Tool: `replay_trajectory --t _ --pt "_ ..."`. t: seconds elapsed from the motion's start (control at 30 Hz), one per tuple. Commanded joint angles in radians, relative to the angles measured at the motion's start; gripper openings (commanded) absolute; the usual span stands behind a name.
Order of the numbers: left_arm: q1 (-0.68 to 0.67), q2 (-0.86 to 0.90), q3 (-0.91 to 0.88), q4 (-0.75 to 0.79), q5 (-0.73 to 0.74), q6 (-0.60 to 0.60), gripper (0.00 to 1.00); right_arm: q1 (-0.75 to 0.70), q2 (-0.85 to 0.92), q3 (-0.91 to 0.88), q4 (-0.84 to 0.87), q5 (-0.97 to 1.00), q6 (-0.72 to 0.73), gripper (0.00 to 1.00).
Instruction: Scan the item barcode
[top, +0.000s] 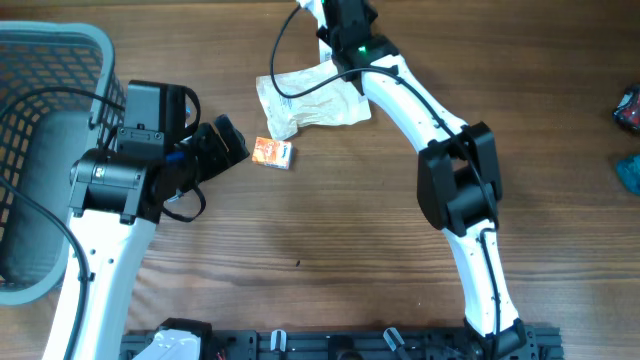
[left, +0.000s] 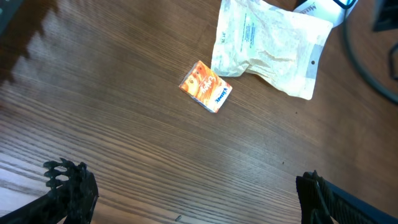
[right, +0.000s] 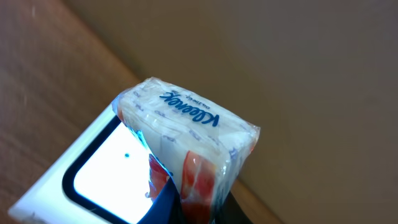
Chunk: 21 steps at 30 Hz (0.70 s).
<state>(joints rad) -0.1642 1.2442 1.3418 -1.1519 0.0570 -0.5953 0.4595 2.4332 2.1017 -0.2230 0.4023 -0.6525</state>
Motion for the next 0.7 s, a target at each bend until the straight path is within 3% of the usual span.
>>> replay_trajectory --t 0.0,0.13,0.23,0.33,0.5,0.67 --pt "0.005 -0.005 0.008 0.002 -0.002 0.016 1.00 0.001 0.015 0.015 -0.016 -0.019 -0.015 0.05" --pt "0.005 -0.005 0.008 0.002 -0.002 0.016 1.00 -0.001 0.015 0.015 -0.058 -0.020 0.018 0.05" --pt "0.005 -0.005 0.008 0.002 -0.002 0.016 1.00 -0.022 0.001 0.015 -0.053 0.108 0.273 0.04" --pt "0.005 -0.005 0.008 0.002 -0.002 0.016 1.00 -0.094 -0.071 0.015 -0.100 0.063 0.528 0.04" --pt "0.005 -0.005 0.008 0.002 -0.002 0.016 1.00 -0.349 -0.232 0.015 -0.351 0.021 0.897 0.05" --pt "0.005 -0.005 0.008 0.002 -0.002 0.016 1.00 -0.655 -0.224 -0.022 -0.657 -0.017 1.019 0.05"
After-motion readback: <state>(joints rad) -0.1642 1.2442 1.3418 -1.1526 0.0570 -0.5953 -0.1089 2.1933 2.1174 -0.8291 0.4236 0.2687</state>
